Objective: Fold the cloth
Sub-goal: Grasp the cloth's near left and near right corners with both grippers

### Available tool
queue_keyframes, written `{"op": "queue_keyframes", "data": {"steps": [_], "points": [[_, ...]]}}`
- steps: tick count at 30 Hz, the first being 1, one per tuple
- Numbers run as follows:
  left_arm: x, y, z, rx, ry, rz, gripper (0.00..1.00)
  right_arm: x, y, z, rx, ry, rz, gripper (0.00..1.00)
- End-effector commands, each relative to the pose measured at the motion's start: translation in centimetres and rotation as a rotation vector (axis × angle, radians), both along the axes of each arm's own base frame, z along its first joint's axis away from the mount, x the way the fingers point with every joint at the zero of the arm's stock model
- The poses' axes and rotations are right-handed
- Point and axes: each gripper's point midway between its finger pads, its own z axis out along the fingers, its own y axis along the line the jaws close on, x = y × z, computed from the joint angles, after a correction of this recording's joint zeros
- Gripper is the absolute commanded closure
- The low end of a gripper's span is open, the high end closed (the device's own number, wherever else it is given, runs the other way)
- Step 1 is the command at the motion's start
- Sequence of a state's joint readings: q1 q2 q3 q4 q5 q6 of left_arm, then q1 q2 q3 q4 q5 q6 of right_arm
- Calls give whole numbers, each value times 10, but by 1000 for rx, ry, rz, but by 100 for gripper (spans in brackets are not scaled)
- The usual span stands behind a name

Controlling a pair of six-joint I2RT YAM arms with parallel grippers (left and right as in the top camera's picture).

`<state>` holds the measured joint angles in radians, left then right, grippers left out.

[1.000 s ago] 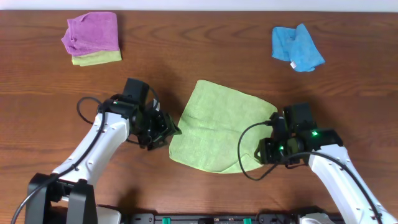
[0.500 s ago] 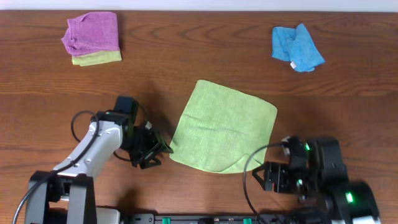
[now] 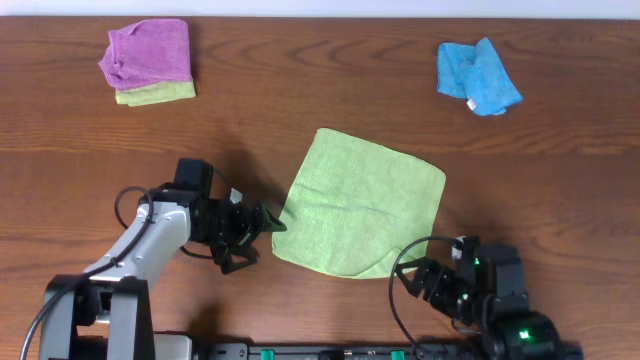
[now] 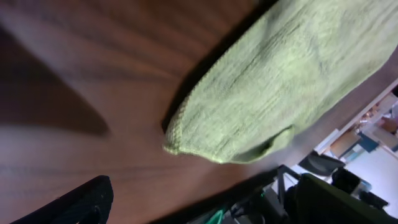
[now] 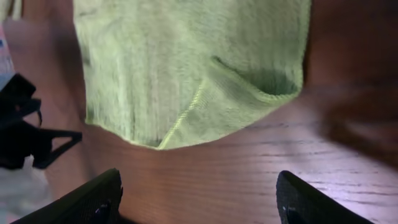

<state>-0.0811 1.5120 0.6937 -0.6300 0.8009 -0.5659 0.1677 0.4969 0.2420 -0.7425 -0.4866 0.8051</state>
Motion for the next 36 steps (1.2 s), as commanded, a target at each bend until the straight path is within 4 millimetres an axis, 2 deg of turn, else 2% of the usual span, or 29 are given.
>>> {"op": "queue_keyframes", "data": {"steps": [1, 3, 11, 16, 21, 25, 26, 32, 36], "points": [[4, 5, -5, 37, -8, 18, 5, -2, 1, -11, 54, 69, -83, 20], [8, 4, -10, 59, -13, 24, 5, -3, -3, -20, 48, 102, -136, 20], [18, -14, -29, 54, 13, 41, 5, 4, -10, -22, 22, 87, -190, 22], [21, -18, -37, 31, 40, 53, 5, 7, -16, -24, -1, 83, -218, 24], [29, -24, -36, 8, 24, 72, 0, 10, -22, -26, -31, 71, -251, 25], [27, -36, -35, 5, 8, 38, 0, 11, -26, -28, -44, 76, -268, 26], [25, -38, -35, 5, 8, 29, 5, 10, -26, -29, -47, 83, -272, 26], [22, -41, -37, 20, 3, 9, 7, 21, -25, -38, -53, 86, -275, 28], [22, -41, -37, 22, 4, 9, 14, 24, -21, -47, -42, 111, -266, 28]]}}
